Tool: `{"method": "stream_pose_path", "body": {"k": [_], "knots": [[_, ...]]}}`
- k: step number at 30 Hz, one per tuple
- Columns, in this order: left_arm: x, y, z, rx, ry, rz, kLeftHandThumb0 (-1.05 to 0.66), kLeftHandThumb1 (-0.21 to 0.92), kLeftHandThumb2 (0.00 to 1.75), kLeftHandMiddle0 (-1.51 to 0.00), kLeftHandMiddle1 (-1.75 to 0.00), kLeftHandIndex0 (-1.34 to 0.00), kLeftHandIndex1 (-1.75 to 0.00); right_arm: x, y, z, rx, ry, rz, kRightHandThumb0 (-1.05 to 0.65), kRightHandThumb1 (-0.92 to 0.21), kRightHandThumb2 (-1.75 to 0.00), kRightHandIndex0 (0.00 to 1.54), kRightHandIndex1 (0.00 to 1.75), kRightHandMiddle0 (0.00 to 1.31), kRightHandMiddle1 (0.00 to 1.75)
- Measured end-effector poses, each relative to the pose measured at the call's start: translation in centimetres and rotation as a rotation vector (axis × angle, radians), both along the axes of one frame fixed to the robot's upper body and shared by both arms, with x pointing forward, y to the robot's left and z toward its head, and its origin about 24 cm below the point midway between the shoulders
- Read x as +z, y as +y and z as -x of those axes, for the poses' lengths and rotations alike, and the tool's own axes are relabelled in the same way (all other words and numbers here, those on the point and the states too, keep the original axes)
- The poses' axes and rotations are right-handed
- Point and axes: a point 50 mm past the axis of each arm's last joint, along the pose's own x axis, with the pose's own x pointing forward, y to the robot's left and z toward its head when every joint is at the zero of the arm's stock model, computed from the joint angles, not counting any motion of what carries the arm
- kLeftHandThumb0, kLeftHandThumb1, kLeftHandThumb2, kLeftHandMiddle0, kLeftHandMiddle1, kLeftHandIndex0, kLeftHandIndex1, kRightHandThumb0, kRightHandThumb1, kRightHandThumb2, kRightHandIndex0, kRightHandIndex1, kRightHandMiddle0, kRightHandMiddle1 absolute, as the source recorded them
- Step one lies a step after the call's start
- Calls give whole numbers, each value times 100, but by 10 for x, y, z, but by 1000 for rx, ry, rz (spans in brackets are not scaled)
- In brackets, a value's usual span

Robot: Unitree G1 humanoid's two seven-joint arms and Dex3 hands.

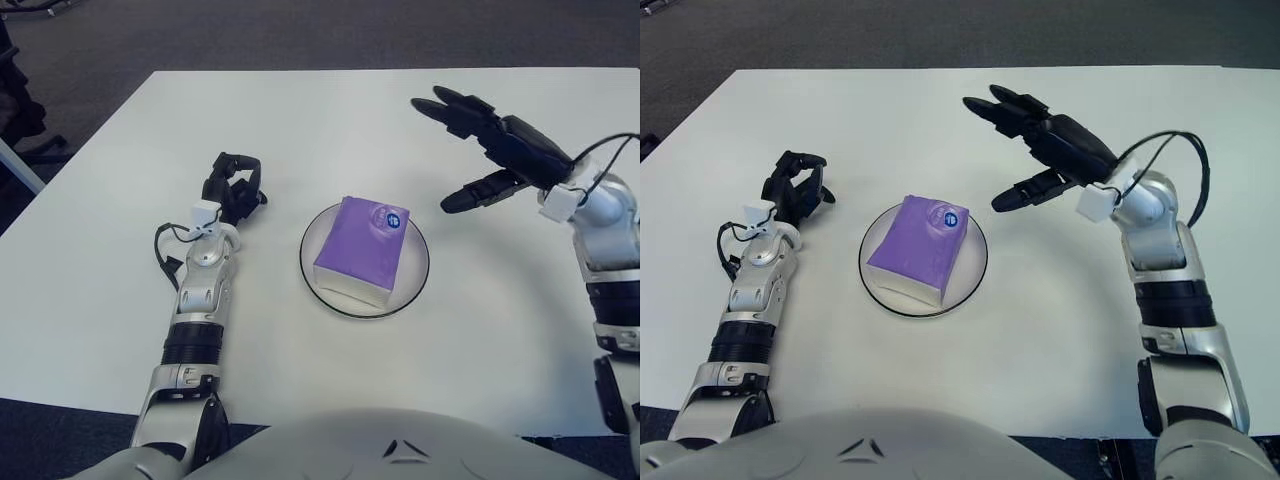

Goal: Put the tissue paper into the plate.

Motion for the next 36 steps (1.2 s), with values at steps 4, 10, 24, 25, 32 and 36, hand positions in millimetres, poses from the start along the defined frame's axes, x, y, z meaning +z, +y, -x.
{"method": "stream_pose_path", "body": {"k": [4, 10, 24, 25, 32, 36], "knots": [[2, 0, 1, -5, -9, -4, -36, 85, 48, -85, -175, -39, -159, -10, -7, 2, -87, 36, -82, -46, -92, -20, 11, 2, 12, 4], [6, 0, 5, -13, -42, -22, -36, 88, 41, -85, -175, -40, -157, -20, -17, 9, -185, 138, -244, -41, -92, -18, 33, 3, 28, 8], [20, 4, 15, -29, -169, -60, -36, 92, 33, -80, -175, -41, -154, -53, -39, 10, -366, 276, -737, -23, -92, -23, 69, 47, 47, 69], [20, 4, 15, -29, -169, -61, -36, 92, 33, -80, -175, -41, -154, -57, -42, 9, -374, 290, -800, -18, -92, -24, 66, 63, 43, 86], [17, 8, 16, -29, -145, -72, -36, 92, 33, -80, -175, -41, -154, -82, -49, 6, -437, 340, -1042, -2, -92, -24, 58, 125, 36, 139], [14, 11, 16, -23, -128, -70, -36, 92, 33, -80, -175, -41, -155, -83, -49, 7, -433, 316, -1086, -1, -92, -22, 57, 126, 42, 140]]}}
